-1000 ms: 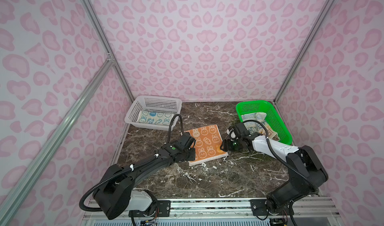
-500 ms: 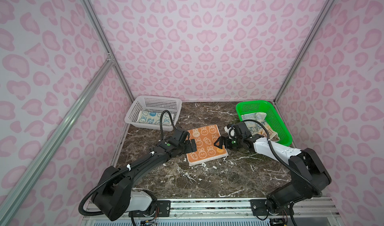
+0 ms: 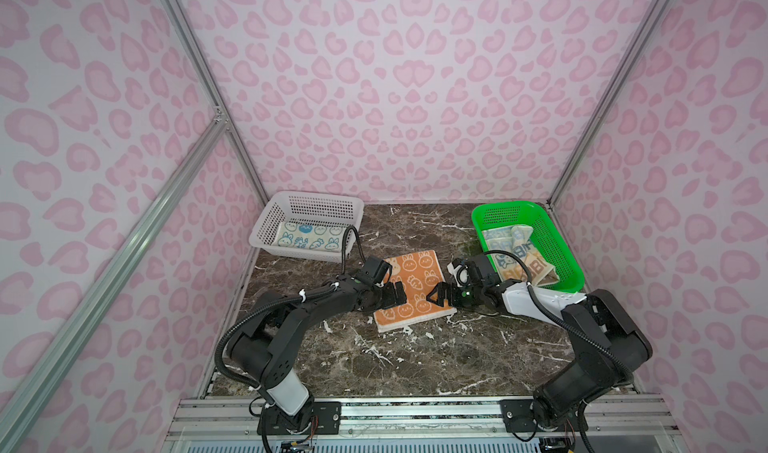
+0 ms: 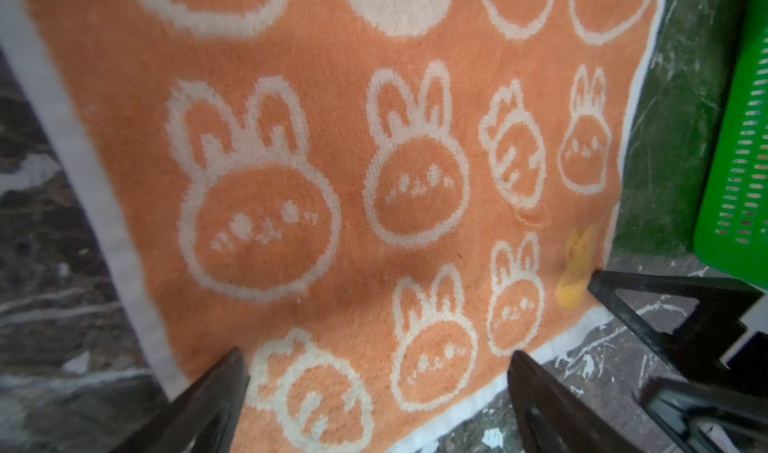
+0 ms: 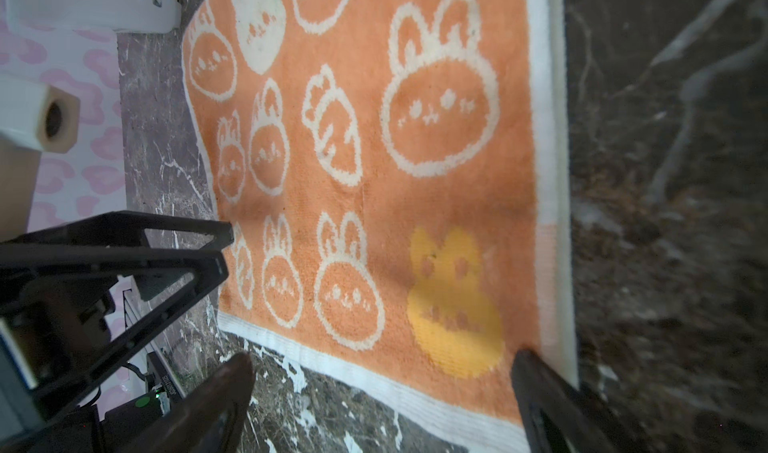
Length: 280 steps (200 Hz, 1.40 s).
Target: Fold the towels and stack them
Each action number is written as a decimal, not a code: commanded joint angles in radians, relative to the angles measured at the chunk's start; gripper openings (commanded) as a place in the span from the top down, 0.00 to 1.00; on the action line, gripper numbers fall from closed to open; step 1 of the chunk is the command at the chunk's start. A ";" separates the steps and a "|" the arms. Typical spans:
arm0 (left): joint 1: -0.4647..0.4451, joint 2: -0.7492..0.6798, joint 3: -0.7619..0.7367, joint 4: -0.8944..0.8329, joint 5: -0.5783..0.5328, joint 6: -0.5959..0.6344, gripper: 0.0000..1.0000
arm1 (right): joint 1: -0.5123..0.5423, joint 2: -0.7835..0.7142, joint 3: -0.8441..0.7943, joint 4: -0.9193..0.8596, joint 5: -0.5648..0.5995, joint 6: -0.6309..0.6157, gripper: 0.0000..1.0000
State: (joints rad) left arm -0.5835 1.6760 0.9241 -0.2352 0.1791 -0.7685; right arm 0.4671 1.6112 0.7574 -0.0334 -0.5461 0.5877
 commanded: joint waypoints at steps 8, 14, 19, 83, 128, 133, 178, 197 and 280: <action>0.010 0.069 0.061 -0.041 -0.014 0.053 0.00 | 0.027 -0.015 -0.059 -0.026 0.056 0.046 0.01; 0.013 0.079 0.069 -0.044 -0.013 0.058 0.00 | 0.033 -0.025 -0.070 -0.023 0.065 0.050 0.01; 0.014 0.085 0.077 -0.048 -0.015 0.062 0.00 | 0.035 -0.032 -0.077 -0.022 0.073 0.052 0.01; 0.033 -0.061 0.145 -0.101 -0.059 0.110 0.00 | -0.019 -0.105 0.073 -0.183 0.090 -0.053 0.01; 0.147 -0.009 0.238 -0.005 0.070 0.017 0.01 | -0.121 0.005 0.295 -0.147 0.040 0.030 0.01; 0.153 0.014 0.259 0.003 0.080 0.006 0.01 | -0.128 0.035 0.321 -0.121 0.031 0.054 0.01; 0.176 0.200 0.407 0.085 0.125 -0.085 0.00 | -0.130 0.232 0.453 0.093 0.043 0.254 0.01; 0.180 0.256 0.449 0.087 0.106 -0.094 0.00 | -0.122 0.329 0.508 0.165 0.023 0.320 0.01; 0.196 0.389 0.445 0.124 0.046 -0.059 0.00 | -0.059 0.545 0.594 0.323 -0.013 0.421 0.01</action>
State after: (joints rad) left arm -0.3935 2.0430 1.3720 -0.1513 0.2539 -0.8448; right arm 0.4099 2.1040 1.3510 0.1848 -0.5251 0.9413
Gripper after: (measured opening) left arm 0.999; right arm 0.991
